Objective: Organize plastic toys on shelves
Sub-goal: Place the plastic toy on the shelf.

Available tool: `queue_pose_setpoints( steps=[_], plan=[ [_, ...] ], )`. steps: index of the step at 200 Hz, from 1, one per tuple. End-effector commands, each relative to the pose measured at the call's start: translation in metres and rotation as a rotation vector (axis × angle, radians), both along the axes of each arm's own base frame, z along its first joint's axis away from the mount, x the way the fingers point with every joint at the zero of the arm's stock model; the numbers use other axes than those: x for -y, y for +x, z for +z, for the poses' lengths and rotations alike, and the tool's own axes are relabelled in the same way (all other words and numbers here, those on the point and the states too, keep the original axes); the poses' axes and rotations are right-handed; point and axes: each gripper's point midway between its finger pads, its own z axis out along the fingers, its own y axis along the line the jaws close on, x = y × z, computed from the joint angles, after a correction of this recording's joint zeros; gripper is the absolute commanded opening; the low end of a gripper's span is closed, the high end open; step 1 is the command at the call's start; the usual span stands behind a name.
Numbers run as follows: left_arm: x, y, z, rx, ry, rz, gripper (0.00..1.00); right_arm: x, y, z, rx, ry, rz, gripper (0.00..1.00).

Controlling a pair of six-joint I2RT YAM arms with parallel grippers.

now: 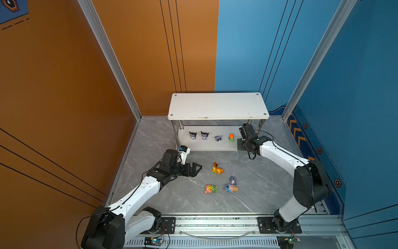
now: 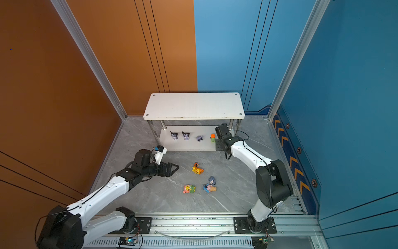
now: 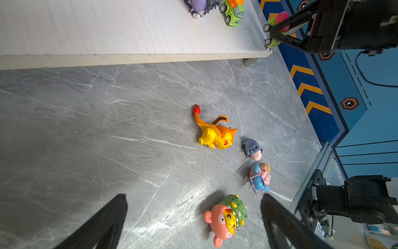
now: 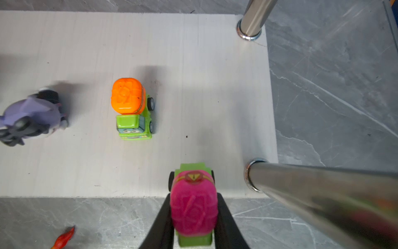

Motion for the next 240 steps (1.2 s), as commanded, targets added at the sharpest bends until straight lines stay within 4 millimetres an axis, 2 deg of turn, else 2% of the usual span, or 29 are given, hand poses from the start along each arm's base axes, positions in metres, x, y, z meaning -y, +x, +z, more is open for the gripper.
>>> queue_pose_setpoints(
  steps=[1,100,190,240],
  plan=[
    [0.0,-0.001,-0.002,-0.013,-0.018,-0.006,0.98,-0.001,0.007,-0.001,0.009,0.025,-0.018,0.27],
    [0.0,0.0,-0.004,-0.019,-0.017,-0.005,0.98,0.004,0.025,-0.025,-0.012,0.024,-0.054,0.29],
    [-0.001,0.003,-0.006,-0.026,-0.024,-0.001,0.98,0.01,0.046,-0.011,0.065,0.022,-0.111,0.29],
    [-0.001,0.002,-0.007,-0.028,-0.025,-0.001,0.98,0.013,0.052,-0.016,0.058,0.015,-0.127,0.3]
  ],
)
